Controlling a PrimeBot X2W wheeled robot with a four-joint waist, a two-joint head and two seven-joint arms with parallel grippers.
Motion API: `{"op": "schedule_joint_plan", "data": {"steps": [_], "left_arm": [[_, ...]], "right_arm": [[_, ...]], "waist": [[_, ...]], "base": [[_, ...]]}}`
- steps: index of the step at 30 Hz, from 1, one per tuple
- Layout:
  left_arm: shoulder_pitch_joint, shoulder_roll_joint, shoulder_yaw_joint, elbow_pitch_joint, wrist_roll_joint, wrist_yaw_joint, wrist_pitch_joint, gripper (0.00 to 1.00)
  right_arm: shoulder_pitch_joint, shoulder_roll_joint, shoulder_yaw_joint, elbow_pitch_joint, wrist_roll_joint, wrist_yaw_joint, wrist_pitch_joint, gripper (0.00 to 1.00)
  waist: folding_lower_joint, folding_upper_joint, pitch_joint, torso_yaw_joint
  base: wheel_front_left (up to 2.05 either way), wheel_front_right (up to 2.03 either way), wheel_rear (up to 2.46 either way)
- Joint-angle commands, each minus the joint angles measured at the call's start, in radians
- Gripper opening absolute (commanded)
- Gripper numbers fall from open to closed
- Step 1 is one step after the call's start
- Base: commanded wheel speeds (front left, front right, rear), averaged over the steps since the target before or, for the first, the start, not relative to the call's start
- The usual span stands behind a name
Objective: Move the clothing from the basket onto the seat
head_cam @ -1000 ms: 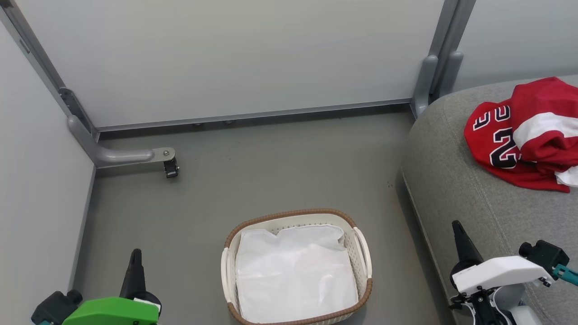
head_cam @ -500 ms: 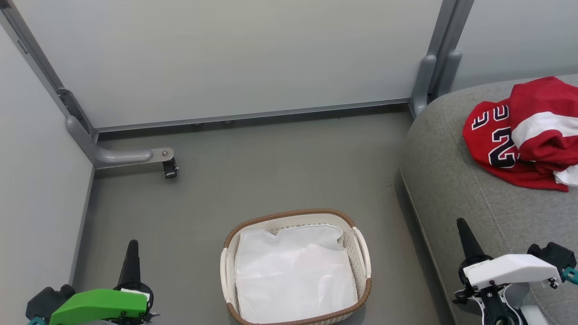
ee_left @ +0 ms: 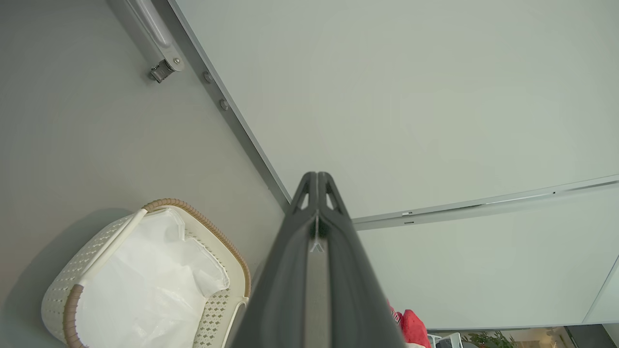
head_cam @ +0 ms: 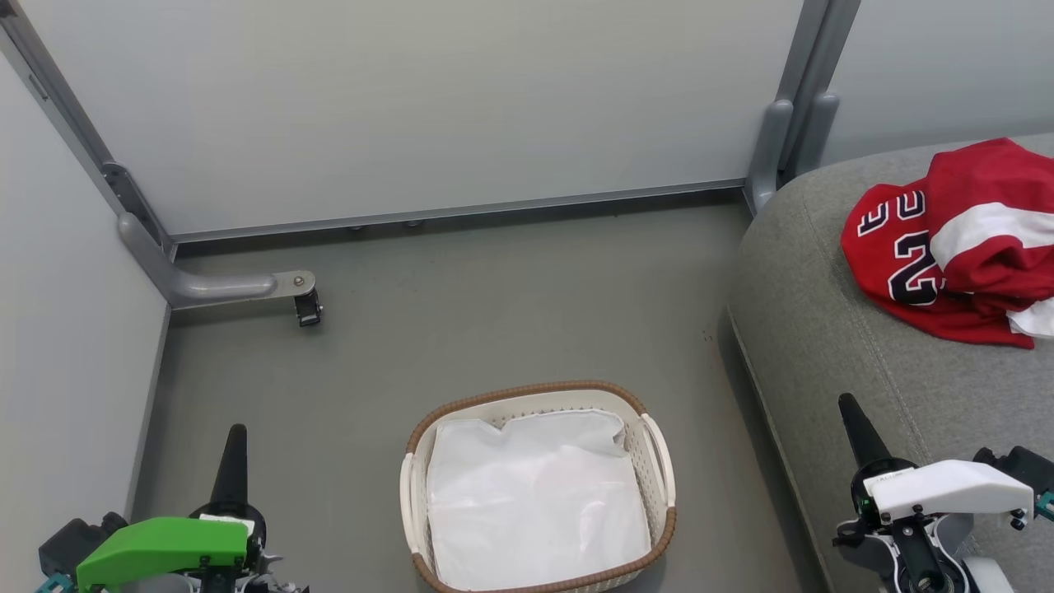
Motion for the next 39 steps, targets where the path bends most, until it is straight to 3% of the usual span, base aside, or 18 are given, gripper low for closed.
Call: {"op": "schedule_joint_plan", "data": {"steps": [1, 39], "left_arm": [[-0.027, 0.008, 0.006, -0.004, -0.022, -0.006, 0.007, 0.0], [-0.079, 0.005, 0.051, 0.002, -0.291, -0.022, 0.089, 0.0]], "right_arm": [[-0.017, -0.007, -0.007, -0.012, 0.025, -0.001, 0.007, 0.0], [-0.018, -0.008, -0.055, -0.035, 0.326, -0.001, 0.086, 0.0]], "waist": [[0.0, 0.0, 0.0, 0.0], [0.0, 0.0, -0.001, -0.011]], "base": [[0.0, 0.0, 0.0], [0.0, 0.0, 0.0]]}}
